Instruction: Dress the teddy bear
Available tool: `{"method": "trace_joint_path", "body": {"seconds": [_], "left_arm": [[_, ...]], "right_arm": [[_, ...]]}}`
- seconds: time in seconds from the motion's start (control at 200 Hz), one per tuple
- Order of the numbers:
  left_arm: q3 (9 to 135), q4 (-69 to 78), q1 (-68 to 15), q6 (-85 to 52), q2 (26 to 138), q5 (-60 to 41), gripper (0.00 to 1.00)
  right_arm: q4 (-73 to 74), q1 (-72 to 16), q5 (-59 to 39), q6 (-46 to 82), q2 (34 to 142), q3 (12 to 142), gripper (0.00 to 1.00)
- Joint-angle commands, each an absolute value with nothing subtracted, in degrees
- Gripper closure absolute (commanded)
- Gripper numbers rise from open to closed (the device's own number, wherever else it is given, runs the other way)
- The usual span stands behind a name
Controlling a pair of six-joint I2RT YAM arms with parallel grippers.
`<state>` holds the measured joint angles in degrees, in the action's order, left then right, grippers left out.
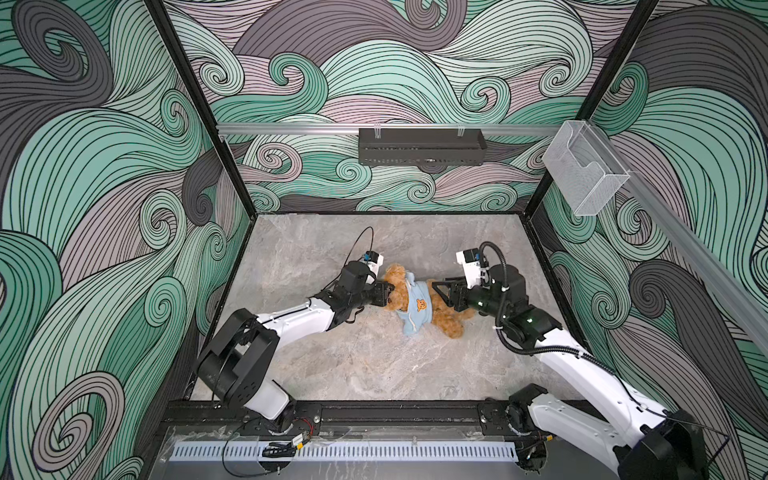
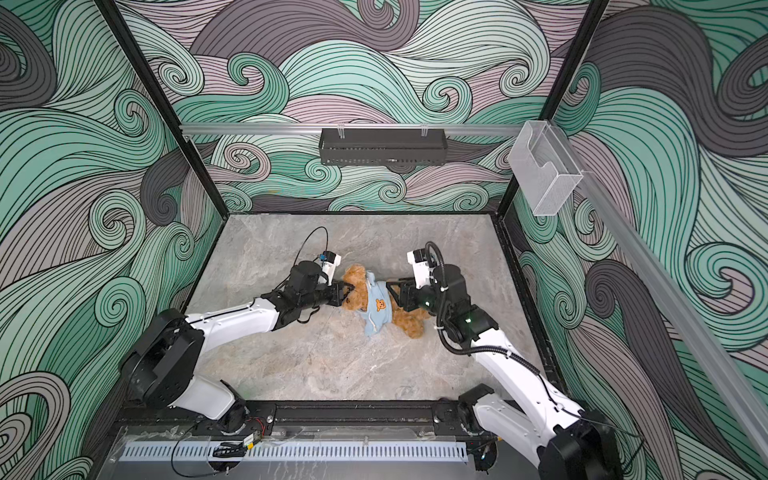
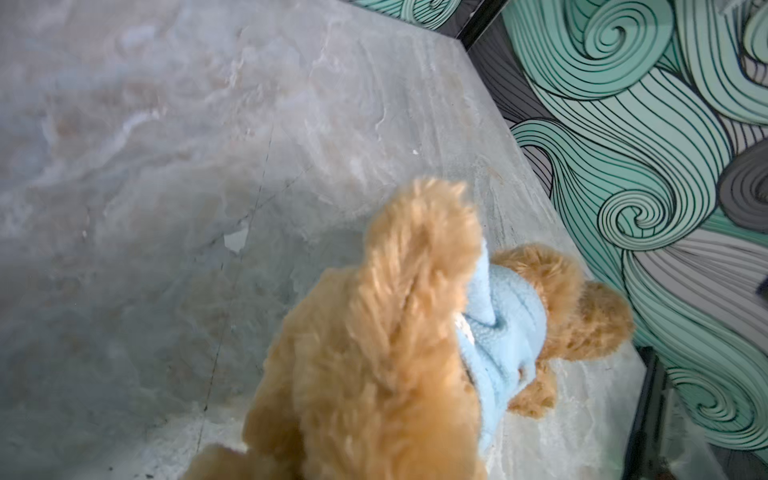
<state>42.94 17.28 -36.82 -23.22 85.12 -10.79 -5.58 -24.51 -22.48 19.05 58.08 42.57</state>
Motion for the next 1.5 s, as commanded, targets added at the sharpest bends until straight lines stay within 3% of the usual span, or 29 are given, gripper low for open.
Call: {"method": "trace_joint_path", "body": {"seconds": [0.0,0.32,0.94,1.181,1.496], "left_arm": [[40.8,26.4,-39.2,-8.4,79.4,-3.2,1.0],[31.8,41.5,-42.8,9.8,73.7,-0.5,1.0],[31.7,39.3,-45.1,14.6,72.8,-1.1,1.0],[31.1,38.6,-45.4,15.2,72.8,-0.9,1.0],[27.3,36.2,-45.3,10.5,68.2,9.7,1.0]], "right_arm": [[-16.3,-21.8,-29.4,21.9,62.2,47.9,0.5],[-22.5,-19.7,-34.4,26.4,73.6,56.9,0.53],[-12.4,-21.7,-40.0,28.6,83.2,55.7,0.64],[-9.8,-22.0,-35.5,28.6,83.5,54.5,0.84],[-10.8,-18.0,-23.1,28.7,76.6,46.2,0.96]]}}
